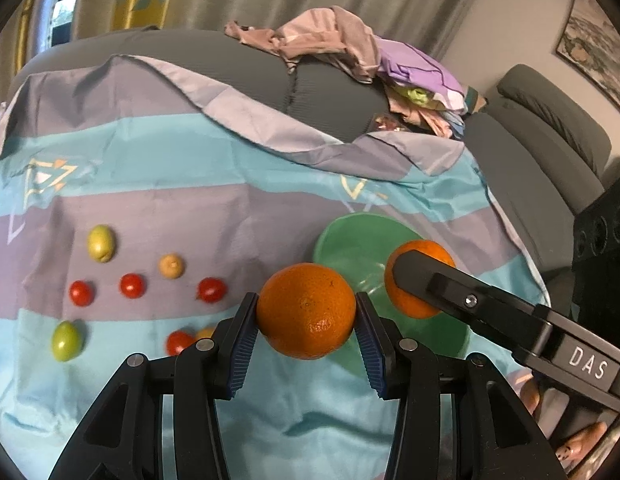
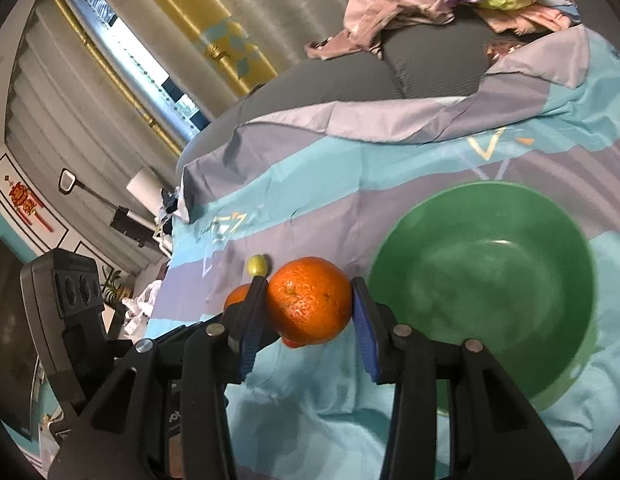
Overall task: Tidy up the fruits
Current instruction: 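Carry both held oranges over the green bowl with both tools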
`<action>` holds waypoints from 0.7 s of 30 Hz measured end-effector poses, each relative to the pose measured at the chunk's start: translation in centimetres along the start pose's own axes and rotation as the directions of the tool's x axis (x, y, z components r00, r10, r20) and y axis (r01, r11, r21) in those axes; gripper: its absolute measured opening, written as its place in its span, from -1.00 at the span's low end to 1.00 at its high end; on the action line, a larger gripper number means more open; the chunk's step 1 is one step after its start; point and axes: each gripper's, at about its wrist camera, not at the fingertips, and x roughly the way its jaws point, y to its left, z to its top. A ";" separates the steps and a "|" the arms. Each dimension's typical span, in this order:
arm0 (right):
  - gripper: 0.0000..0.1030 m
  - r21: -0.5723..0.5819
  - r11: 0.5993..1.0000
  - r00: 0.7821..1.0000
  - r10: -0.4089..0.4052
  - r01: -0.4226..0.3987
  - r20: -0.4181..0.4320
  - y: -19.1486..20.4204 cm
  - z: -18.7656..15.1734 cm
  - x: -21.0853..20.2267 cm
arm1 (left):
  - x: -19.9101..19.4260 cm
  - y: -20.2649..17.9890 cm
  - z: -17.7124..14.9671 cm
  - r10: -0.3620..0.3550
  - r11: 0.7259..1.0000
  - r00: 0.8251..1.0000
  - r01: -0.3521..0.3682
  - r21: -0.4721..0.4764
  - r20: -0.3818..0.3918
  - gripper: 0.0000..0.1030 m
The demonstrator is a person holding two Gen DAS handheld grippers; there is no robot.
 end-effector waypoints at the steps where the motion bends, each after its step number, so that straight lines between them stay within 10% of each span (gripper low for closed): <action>1: -0.17 0.009 1.000 1.000 -0.005 0.005 0.005 -0.5 0.1 -0.3 | 0.2 -0.3 0.1 -0.004 1.000 1.000 0.004 0.002 -0.003 -0.08; 21: -0.17 0.120 0.981 0.985 -0.159 0.150 0.069 -6.2 1.2 -3.6 | 4.4 -5.8 0.9 -0.083 0.995 0.995 0.085 0.053 -0.048 -0.08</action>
